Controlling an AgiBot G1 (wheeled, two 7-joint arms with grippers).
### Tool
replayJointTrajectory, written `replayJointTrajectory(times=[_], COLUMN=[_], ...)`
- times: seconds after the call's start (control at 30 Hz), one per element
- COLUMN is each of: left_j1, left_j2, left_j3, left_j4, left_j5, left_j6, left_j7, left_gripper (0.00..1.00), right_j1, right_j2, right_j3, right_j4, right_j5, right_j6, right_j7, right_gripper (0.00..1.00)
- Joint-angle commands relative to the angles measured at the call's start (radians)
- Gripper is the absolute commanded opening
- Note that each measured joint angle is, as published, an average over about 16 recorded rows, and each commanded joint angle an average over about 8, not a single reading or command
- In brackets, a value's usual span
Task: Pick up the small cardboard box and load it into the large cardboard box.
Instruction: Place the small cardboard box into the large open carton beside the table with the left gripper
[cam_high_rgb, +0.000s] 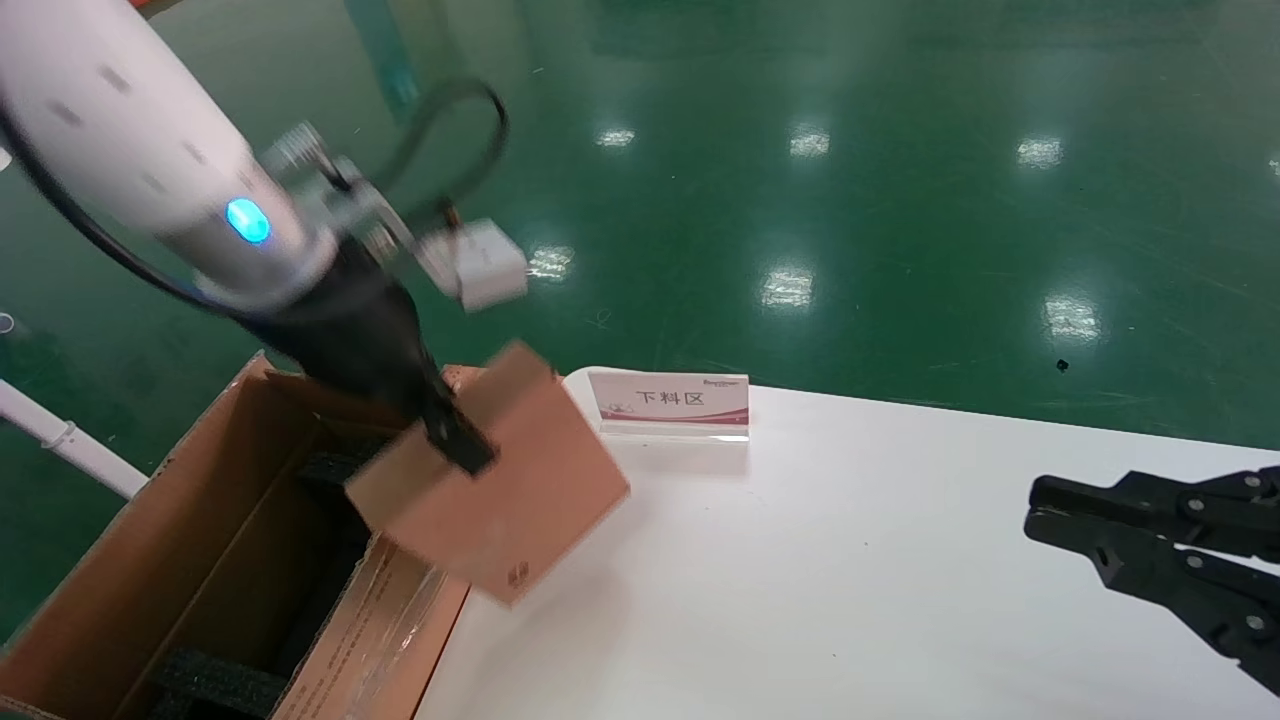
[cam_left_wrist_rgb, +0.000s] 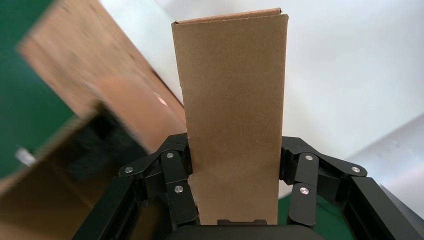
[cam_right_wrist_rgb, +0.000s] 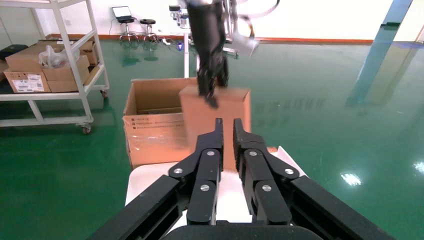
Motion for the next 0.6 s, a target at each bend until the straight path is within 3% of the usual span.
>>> replayJointTrajectory(times=[0.03,0.3,0.6], left_j1=[-0.044,-0.228,-0.431], left_j2=[-0.012,-0.022,-0.001], left_j3=[-0.017,-0.010,0.163], left_j4=[0.002,0.028,0.042], left_j5=[0.004,0.067,0.003], left_j6=[0.005,0.072,0.090], left_j7=[0.009,0.019,0.018], left_gripper=[0.00,0.00,0.00], right_j1=[0.000,0.000,0.000], right_j2=[0.000,0.000,0.000], right_j3=[0.000,-0.001,-0.001], right_j4=[0.000,0.000,0.000], right_j5=[0.000,0.000,0.001], right_j6=[0.000,0.000,0.000], right_j7=[0.000,0.000,-0.001], right_gripper=[0.00,0.00,0.00])
